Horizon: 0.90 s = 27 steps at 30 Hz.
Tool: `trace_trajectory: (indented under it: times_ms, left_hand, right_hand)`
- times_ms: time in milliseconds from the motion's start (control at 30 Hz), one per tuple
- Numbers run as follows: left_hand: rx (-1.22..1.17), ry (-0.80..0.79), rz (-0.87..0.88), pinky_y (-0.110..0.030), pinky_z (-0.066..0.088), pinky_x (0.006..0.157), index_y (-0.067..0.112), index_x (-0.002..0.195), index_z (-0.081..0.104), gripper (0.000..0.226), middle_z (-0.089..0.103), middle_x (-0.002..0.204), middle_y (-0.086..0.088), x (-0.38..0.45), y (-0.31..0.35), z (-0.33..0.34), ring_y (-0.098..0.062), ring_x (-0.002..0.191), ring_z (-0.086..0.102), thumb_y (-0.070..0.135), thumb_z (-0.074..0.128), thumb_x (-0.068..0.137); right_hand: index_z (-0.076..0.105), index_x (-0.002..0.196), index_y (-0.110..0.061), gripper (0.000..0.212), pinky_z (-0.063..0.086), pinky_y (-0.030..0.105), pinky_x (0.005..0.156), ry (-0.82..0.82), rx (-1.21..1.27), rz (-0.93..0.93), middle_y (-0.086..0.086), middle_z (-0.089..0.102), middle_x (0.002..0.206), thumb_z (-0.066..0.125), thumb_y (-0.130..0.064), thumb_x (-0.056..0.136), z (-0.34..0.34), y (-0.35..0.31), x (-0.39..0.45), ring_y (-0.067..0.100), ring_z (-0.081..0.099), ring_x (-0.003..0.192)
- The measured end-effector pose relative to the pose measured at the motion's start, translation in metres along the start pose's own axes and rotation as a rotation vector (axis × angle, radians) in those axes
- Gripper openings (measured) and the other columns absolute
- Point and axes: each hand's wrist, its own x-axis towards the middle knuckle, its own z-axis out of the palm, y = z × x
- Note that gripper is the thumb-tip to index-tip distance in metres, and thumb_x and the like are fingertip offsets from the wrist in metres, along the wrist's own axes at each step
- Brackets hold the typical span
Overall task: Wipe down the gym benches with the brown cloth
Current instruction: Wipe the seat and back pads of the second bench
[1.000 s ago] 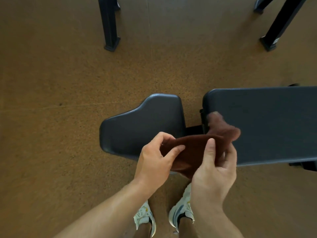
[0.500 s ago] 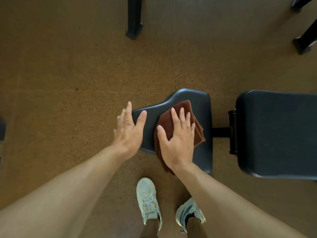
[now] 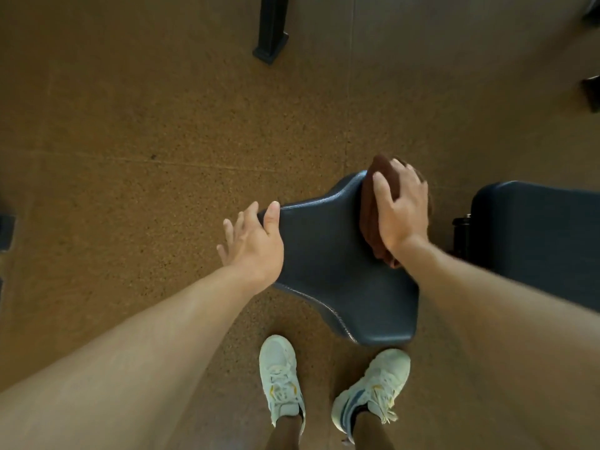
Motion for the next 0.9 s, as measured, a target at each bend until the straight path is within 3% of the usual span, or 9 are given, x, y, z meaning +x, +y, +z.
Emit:
trace_trajectory:
  times_ms: [100, 233, 400, 467, 533, 633, 767, 900]
  left_hand:
    - [-0.025, -0.056, -0.014, -0.053, -0.002, 0.126, 0.030, 0.161, 0.019, 0.068, 0.015, 0.171, 0.000, 0.002, -0.002, -0.002, -0.024, 0.158, -0.005, 0.062, 0.011, 0.102]
    - [-0.175, -0.130, -0.042, -0.055, 0.004, 0.126, 0.038, 0.161, 0.017, 0.061, 0.013, 0.171, 0.000, 0.008, -0.007, -0.005, -0.023, 0.158, -0.003, 0.060, 0.020, 0.104]
    - [-0.380, -0.162, -0.122, -0.059, 0.023, 0.123, 0.052, 0.156, 0.017, 0.050, 0.027, 0.168, -0.001, 0.028, -0.022, -0.004, -0.030, 0.155, 0.020, 0.049, 0.026, 0.108]
    - [-0.409, -0.167, -0.135, -0.062, 0.030, 0.119, 0.060, 0.152, 0.019, 0.048, 0.031, 0.166, -0.003, 0.030, -0.027, -0.001, -0.032, 0.153, 0.027, 0.052, 0.024, 0.105]
    - [-0.415, -0.182, -0.131, -0.063, 0.028, 0.119, 0.063, 0.150, 0.016, 0.053, 0.031, 0.166, -0.001, 0.030, -0.027, -0.001, -0.032, 0.153, 0.024, 0.066, 0.029, 0.098]
    - [-0.410, -0.204, -0.104, -0.063, 0.015, 0.123, 0.068, 0.146, 0.011, 0.081, 0.026, 0.168, 0.005, 0.028, -0.026, -0.002, -0.028, 0.156, 0.015, 0.092, 0.032, 0.072]
    - [-0.426, -0.198, -0.104, -0.061, 0.008, 0.125, 0.064, 0.150, 0.005, 0.081, 0.016, 0.170, 0.009, 0.029, -0.027, 0.001, -0.024, 0.158, 0.007, 0.087, 0.032, 0.077]
    - [-0.446, -0.209, -0.113, -0.059, 0.006, 0.126, 0.067, 0.148, 0.002, 0.086, 0.016, 0.170, 0.011, 0.028, -0.027, 0.000, -0.021, 0.158, 0.005, 0.090, 0.033, 0.072]
  right_hand:
    - [0.044, 0.155, -0.034, 0.068, -0.001, 0.035, 0.131, 0.050, 0.053, -0.022, -0.010, 0.034, 0.168, 0.048, -0.065, 0.094, 0.017, -0.001, -0.065, 0.004, 0.009, 0.159]
    - [0.048, 0.152, -0.035, 0.064, 0.002, 0.036, 0.132, -0.054, 0.020, -0.227, -0.020, 0.036, 0.165, 0.055, -0.054, 0.091, 0.047, -0.034, -0.121, 0.006, 0.013, 0.161]
    - [0.048, 0.154, -0.034, 0.063, 0.003, 0.042, 0.131, -0.238, -0.095, -0.560, -0.023, 0.030, 0.168, 0.060, -0.044, 0.093, 0.053, -0.056, -0.108, 0.004, 0.009, 0.161]
    - [0.046, 0.156, -0.031, 0.063, 0.000, 0.041, 0.132, -0.341, -0.134, -0.685, -0.019, 0.029, 0.169, 0.059, -0.042, 0.095, 0.044, -0.053, -0.094, 0.004, 0.008, 0.161]
    - [0.047, 0.155, -0.030, 0.062, 0.000, 0.038, 0.132, -0.393, -0.133, -0.735, -0.016, 0.033, 0.168, 0.058, -0.041, 0.095, 0.033, -0.046, -0.072, 0.003, 0.010, 0.161]
    - [0.048, 0.152, -0.035, 0.058, 0.007, 0.042, 0.132, -0.278, -0.080, -0.521, -0.016, 0.041, 0.163, 0.052, -0.047, 0.095, 0.019, -0.032, -0.034, -0.003, 0.012, 0.158]
    - [0.044, 0.155, -0.037, 0.056, 0.003, 0.041, 0.132, -0.049, 0.048, -0.103, -0.015, 0.032, 0.168, 0.049, -0.048, 0.100, 0.000, 0.000, -0.003, 0.002, 0.010, 0.159]
    - [0.028, 0.160, -0.045, 0.060, 0.020, 0.052, 0.129, 0.028, 0.177, 0.151, -0.017, 0.027, 0.170, 0.050, -0.049, 0.104, -0.006, 0.036, -0.030, 0.011, 0.019, 0.159]
